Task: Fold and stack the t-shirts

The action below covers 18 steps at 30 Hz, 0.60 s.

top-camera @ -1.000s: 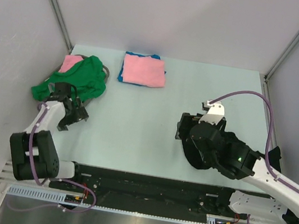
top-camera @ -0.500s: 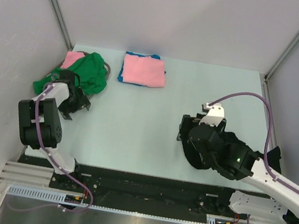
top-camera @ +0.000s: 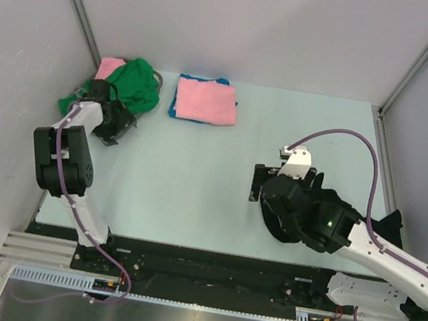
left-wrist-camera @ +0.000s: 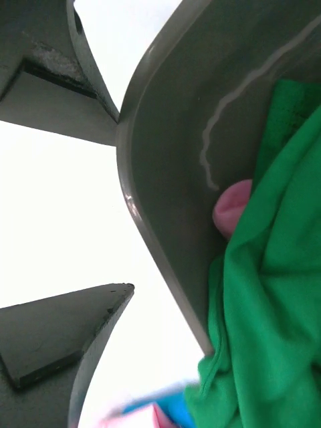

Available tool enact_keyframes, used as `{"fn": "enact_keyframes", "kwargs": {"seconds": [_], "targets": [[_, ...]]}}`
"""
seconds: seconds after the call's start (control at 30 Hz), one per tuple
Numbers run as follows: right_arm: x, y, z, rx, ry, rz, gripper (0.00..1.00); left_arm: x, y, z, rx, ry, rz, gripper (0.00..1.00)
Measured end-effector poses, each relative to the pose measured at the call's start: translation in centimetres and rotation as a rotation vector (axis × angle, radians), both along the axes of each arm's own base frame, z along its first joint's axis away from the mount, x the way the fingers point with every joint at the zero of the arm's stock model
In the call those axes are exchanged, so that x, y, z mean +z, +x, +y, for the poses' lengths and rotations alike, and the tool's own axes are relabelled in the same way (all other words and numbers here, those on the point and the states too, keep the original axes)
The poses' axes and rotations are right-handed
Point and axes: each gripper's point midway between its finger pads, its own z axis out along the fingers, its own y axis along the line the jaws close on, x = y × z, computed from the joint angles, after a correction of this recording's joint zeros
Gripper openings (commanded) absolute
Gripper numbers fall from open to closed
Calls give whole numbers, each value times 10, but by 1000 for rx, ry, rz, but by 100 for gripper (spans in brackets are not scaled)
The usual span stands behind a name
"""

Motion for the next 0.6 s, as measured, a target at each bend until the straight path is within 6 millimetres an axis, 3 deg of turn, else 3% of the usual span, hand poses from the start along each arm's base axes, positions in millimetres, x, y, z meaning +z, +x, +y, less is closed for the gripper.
{"fn": "enact_keyframes", "kwargs": {"seconds": [0.17,0.3,0.37,0.47,0.6], "targets": [[-3,0,0,-3,-9,6,100,27,30,0,35,-6,-91,85],[-4,0,-1,-4,-16,9,100,45,48,-17,-5,-7,-163,86],[-4,0,-1,-3,-18,9,100,52,54,-42,-64,-11,-192,86],[-5,1,2,-1,-16,10,100,68,65,-102,-203,-33,-230,85],[-7,2,5,0,-20,13,100,99,103,-171,-368,-51,-334,86]]}}
